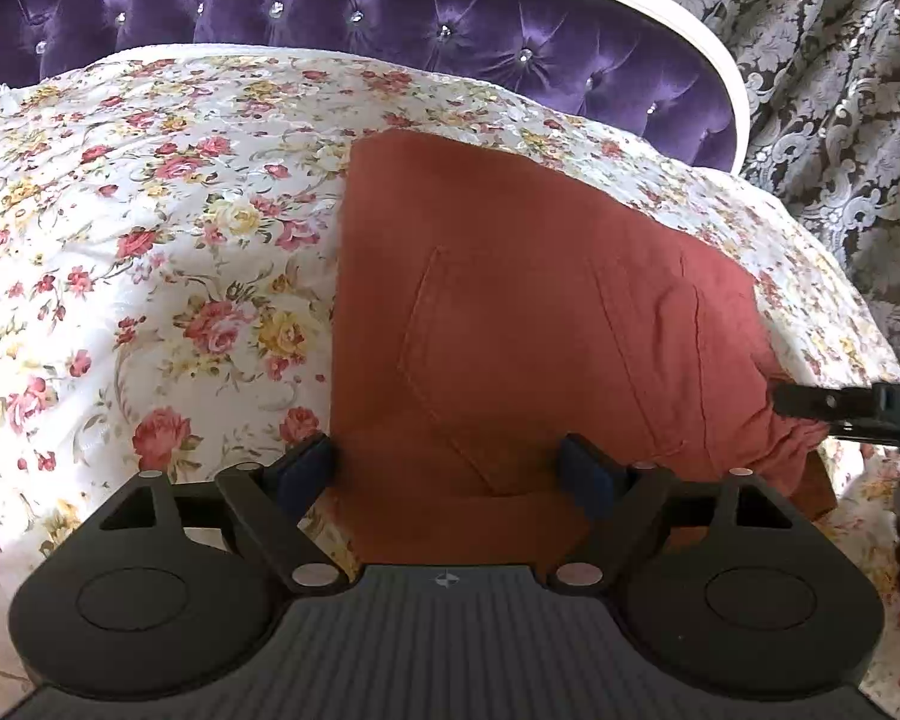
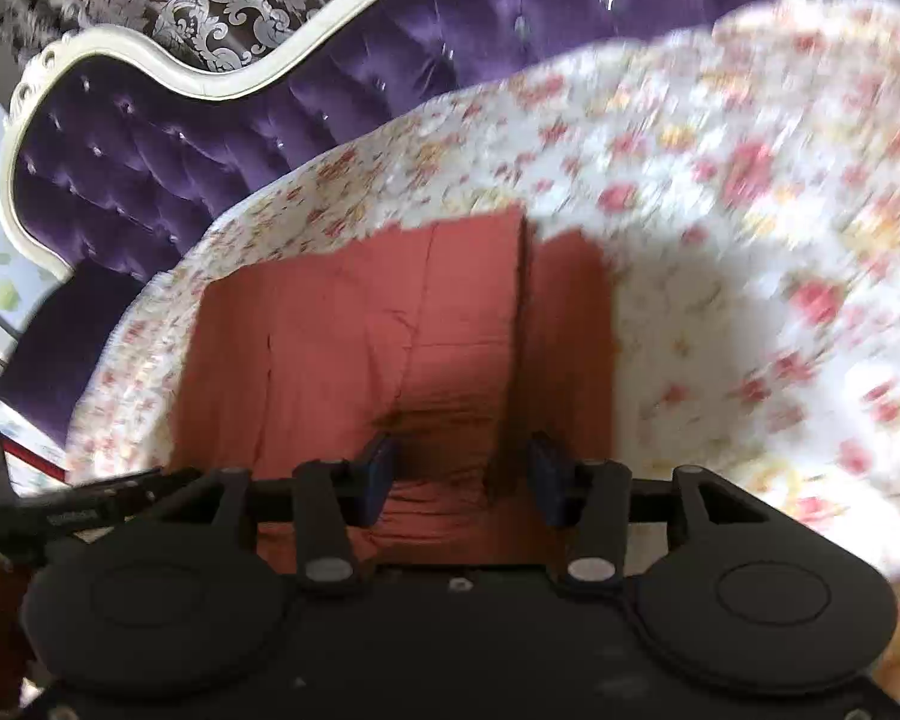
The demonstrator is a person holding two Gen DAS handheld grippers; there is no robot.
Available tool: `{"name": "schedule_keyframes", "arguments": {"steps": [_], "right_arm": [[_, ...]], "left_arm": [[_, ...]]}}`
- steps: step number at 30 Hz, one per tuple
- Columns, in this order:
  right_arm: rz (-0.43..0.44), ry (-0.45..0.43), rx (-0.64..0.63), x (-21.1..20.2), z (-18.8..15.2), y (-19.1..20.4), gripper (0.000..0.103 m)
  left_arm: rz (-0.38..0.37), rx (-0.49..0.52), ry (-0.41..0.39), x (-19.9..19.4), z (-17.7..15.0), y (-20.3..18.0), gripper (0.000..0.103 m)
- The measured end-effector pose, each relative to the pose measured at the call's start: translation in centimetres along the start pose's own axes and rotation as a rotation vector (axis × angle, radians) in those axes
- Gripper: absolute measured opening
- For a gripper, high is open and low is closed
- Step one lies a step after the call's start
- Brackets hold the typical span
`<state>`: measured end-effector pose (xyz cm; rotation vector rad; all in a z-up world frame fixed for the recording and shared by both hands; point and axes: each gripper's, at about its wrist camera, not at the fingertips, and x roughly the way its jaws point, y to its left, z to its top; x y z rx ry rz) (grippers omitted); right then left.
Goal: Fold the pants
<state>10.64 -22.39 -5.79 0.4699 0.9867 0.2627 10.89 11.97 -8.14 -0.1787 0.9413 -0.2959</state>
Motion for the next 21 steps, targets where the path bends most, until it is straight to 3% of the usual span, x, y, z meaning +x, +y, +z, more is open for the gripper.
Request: {"name": "schedule_keyframes", "arguments": {"steps": [4,6,7,11,14,17,21], "right_arm": [[0.108,-0.028,0.103,1.5,0.7,-1.4,0.058],[0.15,-0.038,0.147,1.8,1.0,-1.7,0.042],[0.146,-0.043,0.148,1.7,1.1,-1.4,0.018],[0.098,-0.105,-0.029,-1.3,2.0,3.7,0.017],[0.127,-0.205,-0.152,-5.9,2.5,7.4,0.016],[0.018,-0.236,-0.158,-8.1,2.3,7.0,0.017],[-0.291,-0.049,-0.181,-3.3,0.7,3.6,0.019]], "left_arm": [[-0.021,-0.03,-0.01,-0.2,0.2,0.4,0.082],[-0.017,-0.046,-0.019,-0.6,0.3,0.6,0.082],[-0.012,-0.051,-0.027,-0.9,0.3,0.8,0.081],[0.025,-0.078,-0.073,-2.4,0.9,1.8,0.081],[0.037,-0.092,-0.109,-3.4,1.6,2.2,0.082],[0.033,-0.071,-0.125,-3.5,2.3,1.6,0.082],[0.031,-0.017,-0.103,-2.3,2.9,0.1,0.081]]}}
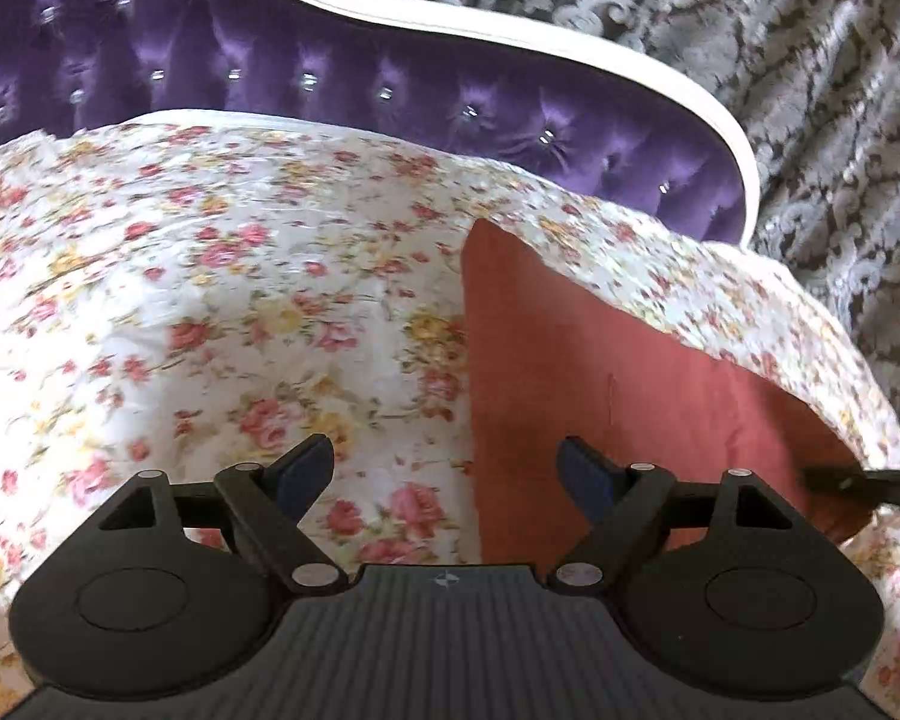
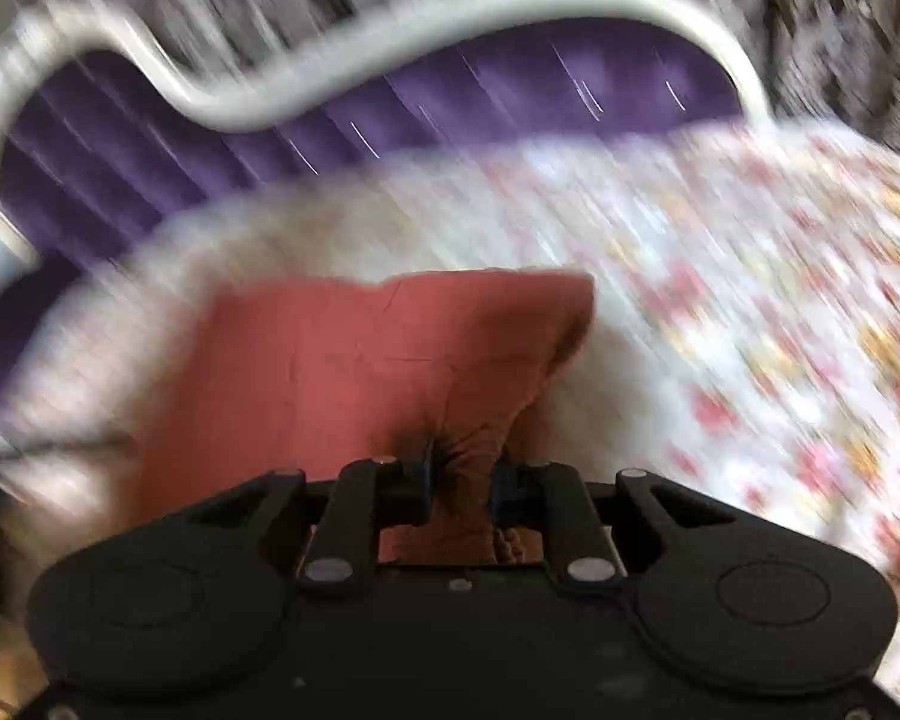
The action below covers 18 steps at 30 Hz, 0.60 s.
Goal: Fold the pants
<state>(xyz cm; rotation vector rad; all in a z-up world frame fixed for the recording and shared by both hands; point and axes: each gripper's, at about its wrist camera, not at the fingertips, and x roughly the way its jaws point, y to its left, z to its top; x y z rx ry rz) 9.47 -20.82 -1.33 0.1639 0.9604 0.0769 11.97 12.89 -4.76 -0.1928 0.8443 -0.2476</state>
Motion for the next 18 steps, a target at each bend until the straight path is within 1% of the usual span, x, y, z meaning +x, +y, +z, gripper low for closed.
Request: {"name": "schedule_keyframes", "arguments": {"steps": [1,3,7,12,14,15,16,17,18], "right_arm": [[-0.025,0.024,-0.007,1.2,-0.7,-0.2,0.02],[-0.02,0.01,0.012,1.2,-0.9,-0.2,0.02],[0.029,-0.044,0.011,0.0,0.2,0.8,0.02],[0.21,-0.099,0.079,-2.5,1.0,1.2,0.018],[0.303,-0.139,0.097,-3.6,1.2,1.5,0.018],[0.332,-0.159,0.121,-4.2,1.1,1.4,0.017],[0.337,-0.168,0.151,-4.4,0.8,0.9,0.016],[0.294,-0.147,0.157,-3.8,0.5,0.2,0.015],[0.206,-0.096,0.136,-2.6,0.4,-0.1,0.016]], "left_arm": [[-0.002,0.014,0.005,0.2,0.0,-0.4,0.081],[-0.006,0.035,0.004,0.5,0.0,-1.3,0.082],[-0.007,0.076,-0.003,1.2,0.1,-2.7,0.082],[0.002,0.094,-0.011,0.8,0.2,-3.3,0.082],[0.013,0.109,-0.019,0.6,0.4,-3.6,0.082],[0.02,0.116,-0.021,0.6,0.4,-3.7,0.082],[0.027,0.122,-0.022,0.6,0.3,-3.8,0.082],[0.027,0.126,-0.019,0.8,0.3,-3.9,0.082],[0.02,0.13,-0.011,1.1,0.2,-4.1,0.082]]}}
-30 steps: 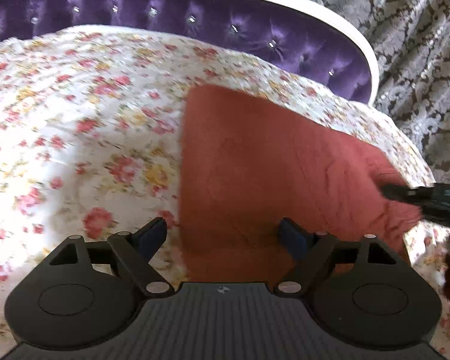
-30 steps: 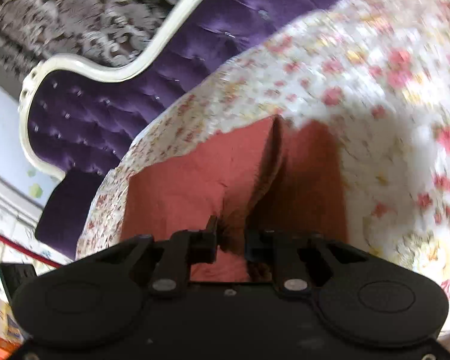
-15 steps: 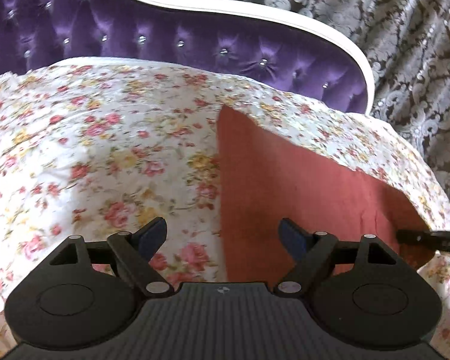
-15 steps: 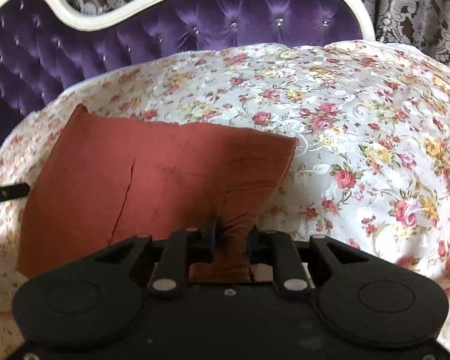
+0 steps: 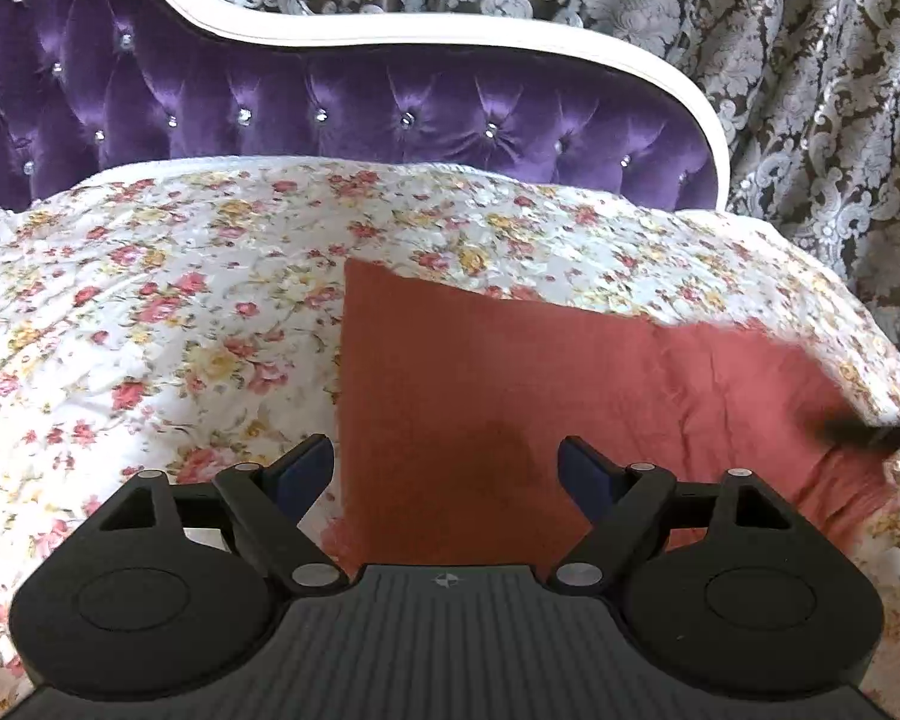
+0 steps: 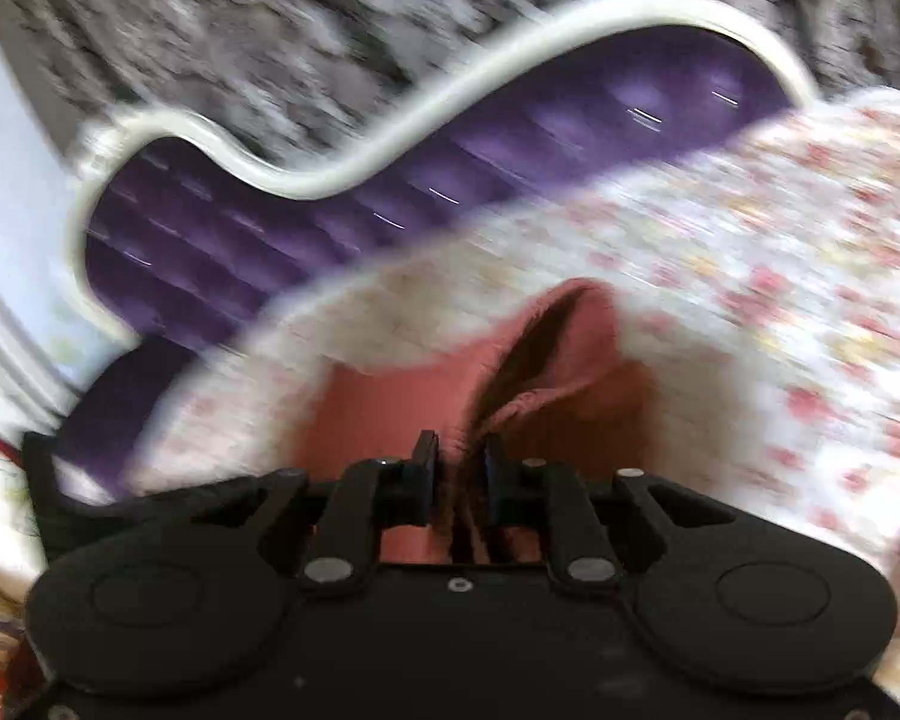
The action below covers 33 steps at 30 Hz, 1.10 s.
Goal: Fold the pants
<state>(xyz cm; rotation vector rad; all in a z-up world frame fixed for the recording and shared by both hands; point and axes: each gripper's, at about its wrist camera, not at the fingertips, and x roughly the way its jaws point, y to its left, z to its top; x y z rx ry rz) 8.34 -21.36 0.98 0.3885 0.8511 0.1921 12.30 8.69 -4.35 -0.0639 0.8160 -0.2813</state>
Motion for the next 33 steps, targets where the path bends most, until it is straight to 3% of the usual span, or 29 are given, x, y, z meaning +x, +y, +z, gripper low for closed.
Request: {"name": "schedule_keyframes", "arguments": {"steps": [2,3,8,12,14,17,19,23,27,33], "right_arm": [[-0.162,0.109,-0.056,2.6,-1.1,-0.9,0.017],[-0.174,0.124,-0.072,3.2,-1.7,-1.1,0.018],[-0.154,0.086,-0.1,2.7,-1.1,0.3,0.018],[-0.065,0.031,-0.121,1.8,-0.1,1.4,0.018],[-0.037,0.03,-0.136,2.0,-0.3,1.3,0.018],[-0.245,0.098,-0.239,4.2,-1.5,0.9,0.029],[-0.242,0.083,-0.21,3.9,-1.9,0.5,0.031],[-0.271,0.048,-0.213,2.6,-1.3,1.0,0.032],[-0.29,-0.052,-0.244,1.1,-0.2,2.1,0.034],[-0.245,-0.084,-0.291,3.5,1.2,4.0,0.034]], "left_arm": [[-0.017,0.023,0.019,0.7,-0.2,-0.6,0.082],[-0.018,0.046,0.03,1.1,-0.5,-0.9,0.081],[0.019,0.058,0.034,0.8,-1.2,-1.1,0.081],[0.046,0.054,-0.007,-0.2,-0.9,-0.6,0.082],[0.056,0.049,0.024,0.8,-1.1,-0.3,0.082],[0.074,0.079,0.111,3.0,-2.3,0.0,0.086],[0.055,0.027,0.102,2.9,-2.7,0.9,0.087],[0.076,0.019,0.099,1.6,-2.4,1.5,0.087],[0.097,0.033,0.023,0.3,-0.6,0.8,0.086],[0.122,0.085,-0.042,3.2,3.4,-0.3,0.086]]}}
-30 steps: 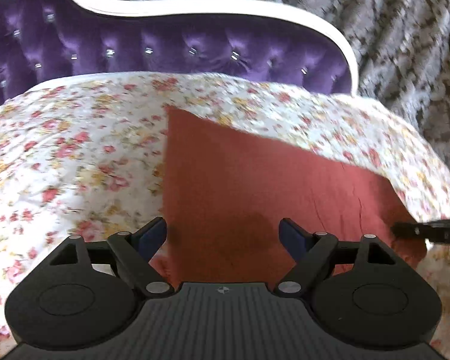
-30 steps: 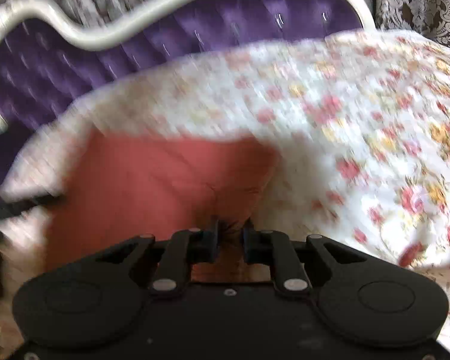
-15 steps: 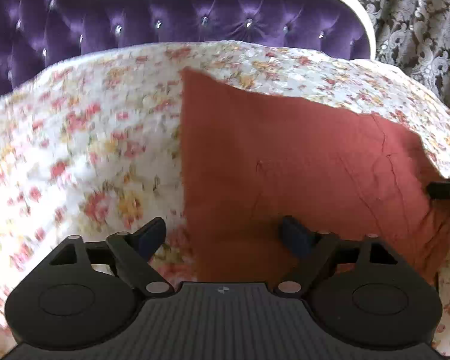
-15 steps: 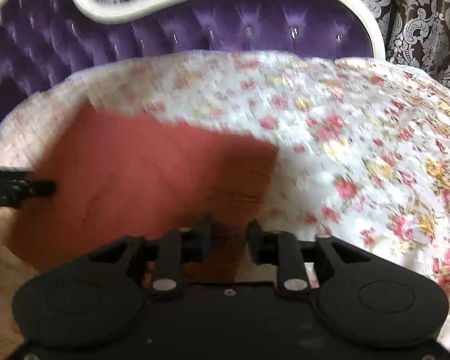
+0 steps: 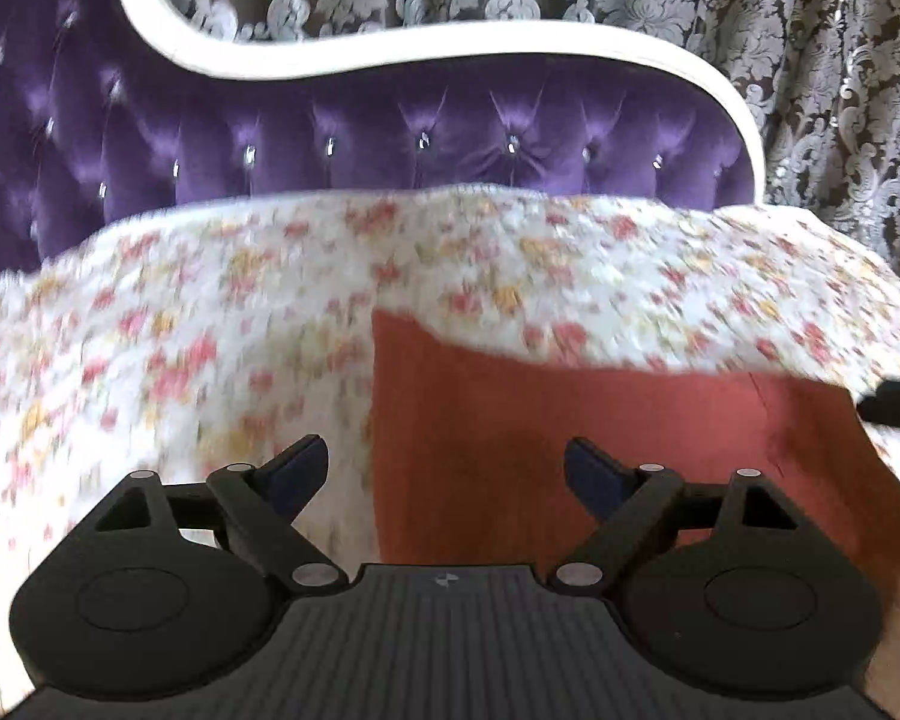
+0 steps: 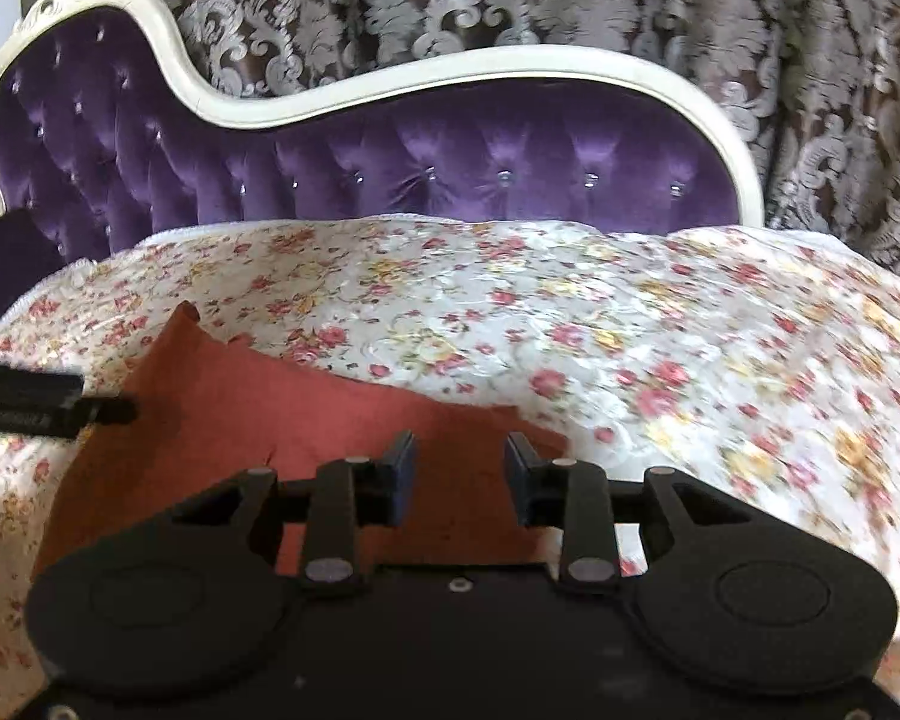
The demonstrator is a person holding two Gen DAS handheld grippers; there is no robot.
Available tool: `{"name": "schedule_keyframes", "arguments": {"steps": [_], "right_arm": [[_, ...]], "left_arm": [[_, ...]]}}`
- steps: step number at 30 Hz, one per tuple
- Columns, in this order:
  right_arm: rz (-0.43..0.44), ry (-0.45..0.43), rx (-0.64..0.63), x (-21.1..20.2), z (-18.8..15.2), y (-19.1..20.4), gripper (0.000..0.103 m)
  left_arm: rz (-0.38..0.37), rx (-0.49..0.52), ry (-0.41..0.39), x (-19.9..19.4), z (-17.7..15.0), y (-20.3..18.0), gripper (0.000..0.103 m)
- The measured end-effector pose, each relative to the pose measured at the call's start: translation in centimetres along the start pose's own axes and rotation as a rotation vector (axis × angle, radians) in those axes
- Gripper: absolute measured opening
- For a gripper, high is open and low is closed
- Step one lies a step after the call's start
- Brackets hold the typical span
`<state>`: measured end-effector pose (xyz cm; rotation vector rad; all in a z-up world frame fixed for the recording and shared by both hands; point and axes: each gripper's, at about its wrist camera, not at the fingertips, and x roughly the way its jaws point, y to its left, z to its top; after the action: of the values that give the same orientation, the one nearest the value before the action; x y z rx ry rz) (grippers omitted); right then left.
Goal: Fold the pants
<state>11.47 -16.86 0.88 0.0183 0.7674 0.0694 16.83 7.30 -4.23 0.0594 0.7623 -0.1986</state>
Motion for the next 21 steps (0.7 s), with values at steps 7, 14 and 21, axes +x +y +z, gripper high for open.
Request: {"name": "schedule_keyframes", "arguments": {"steps": [7,14,21], "right_arm": [[-0.007,0.057,0.0,4.8,0.0,1.4,0.034],[-0.008,0.076,0.027,6.7,-1.0,1.1,0.036],[-0.019,0.048,0.039,5.9,-0.9,1.3,0.037]], "left_arm": [[0.214,0.018,0.073,7.1,1.3,2.9,0.088],[0.167,-0.063,0.089,7.3,1.2,5.1,0.09],[0.058,-0.074,-0.016,0.3,0.9,2.5,0.089]]}}
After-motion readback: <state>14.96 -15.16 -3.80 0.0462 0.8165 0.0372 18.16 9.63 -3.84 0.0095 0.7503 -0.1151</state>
